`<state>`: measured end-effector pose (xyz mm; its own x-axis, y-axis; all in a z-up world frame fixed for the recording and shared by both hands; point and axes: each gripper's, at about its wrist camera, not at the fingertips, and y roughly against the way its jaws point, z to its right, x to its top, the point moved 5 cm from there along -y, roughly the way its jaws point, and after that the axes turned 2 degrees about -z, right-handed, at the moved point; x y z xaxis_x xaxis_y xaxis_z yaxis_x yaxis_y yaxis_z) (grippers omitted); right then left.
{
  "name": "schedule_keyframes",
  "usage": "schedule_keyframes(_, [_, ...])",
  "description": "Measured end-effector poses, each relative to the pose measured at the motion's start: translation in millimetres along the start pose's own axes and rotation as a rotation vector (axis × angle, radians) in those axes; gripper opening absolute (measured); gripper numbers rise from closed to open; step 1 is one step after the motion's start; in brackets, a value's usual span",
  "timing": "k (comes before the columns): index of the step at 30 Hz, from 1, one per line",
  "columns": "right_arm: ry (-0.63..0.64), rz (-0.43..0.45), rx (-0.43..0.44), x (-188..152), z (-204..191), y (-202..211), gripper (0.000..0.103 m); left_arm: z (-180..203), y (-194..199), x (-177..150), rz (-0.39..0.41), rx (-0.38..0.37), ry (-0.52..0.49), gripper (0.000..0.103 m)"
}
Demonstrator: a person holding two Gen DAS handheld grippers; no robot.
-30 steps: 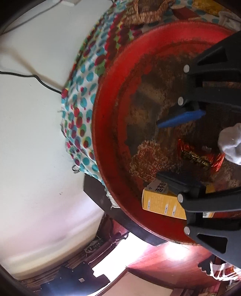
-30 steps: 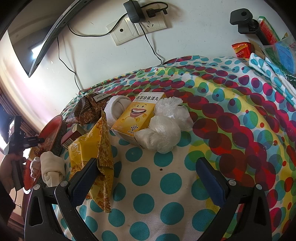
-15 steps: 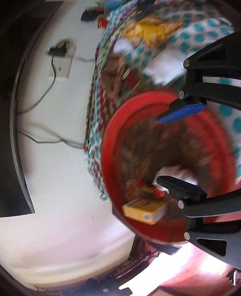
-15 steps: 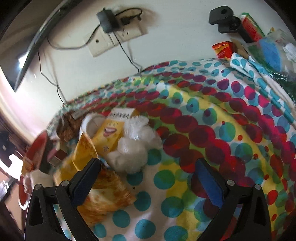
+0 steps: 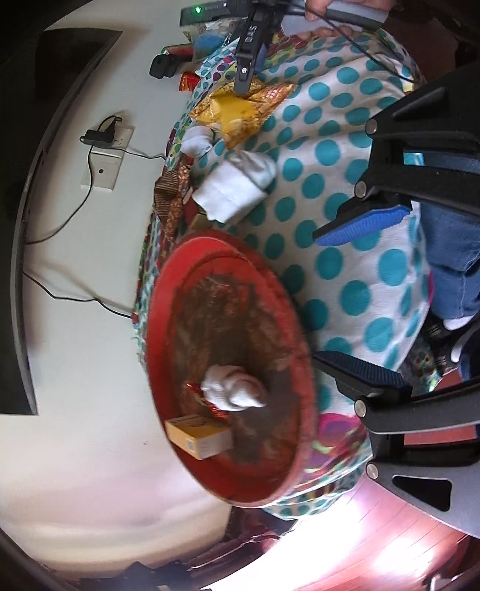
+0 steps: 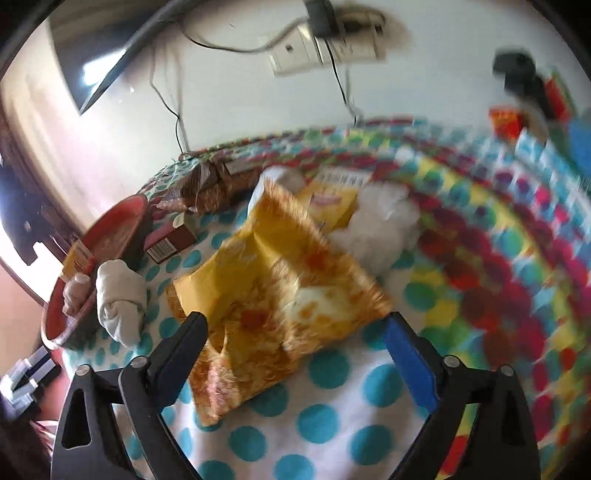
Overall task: Organize objects
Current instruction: 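Grasp the yellow snack bag with the right gripper, then carry the yellow snack bag toward the red tray with the right gripper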
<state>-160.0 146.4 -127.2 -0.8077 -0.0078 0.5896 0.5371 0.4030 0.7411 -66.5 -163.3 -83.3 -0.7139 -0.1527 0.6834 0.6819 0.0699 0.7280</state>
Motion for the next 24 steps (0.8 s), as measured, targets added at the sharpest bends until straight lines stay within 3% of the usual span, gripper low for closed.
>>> schedule_keyframes(2, [-0.042,0.01,0.038,-1.1,2.9,-3.9,0.079,-3.8,5.9,-5.5,0.007,-0.01,0.021,0.061])
schedule_keyframes(3, [-0.038,0.004,0.045,-2.0,1.5,-5.8,0.069,-4.5,8.6,-7.3,0.011,-0.012,0.025,0.061])
schedule_keyframes(4, [-0.031,0.002,0.052,-1.8,-0.3,-7.6,0.043,-5.9,12.0,-9.0,0.019,-0.012,0.029,0.061])
schedule_keyframes(5, [-0.026,-0.002,0.054,-1.8,-1.5,-9.1,0.029,-7.4,15.0,-11.1,0.025,-0.009,0.031,0.061])
schedule_keyframes(13, [0.062,0.085,0.002,5.3,-27.1,15.2,0.013,-20.2,25.1,-15.1,0.052,-0.014,0.077,0.061])
schedule_keyframes(24, [0.221,0.194,-0.093,33.0,-64.4,59.3,0.008,-29.1,39.5,-14.8,0.093,0.013,0.083,0.061])
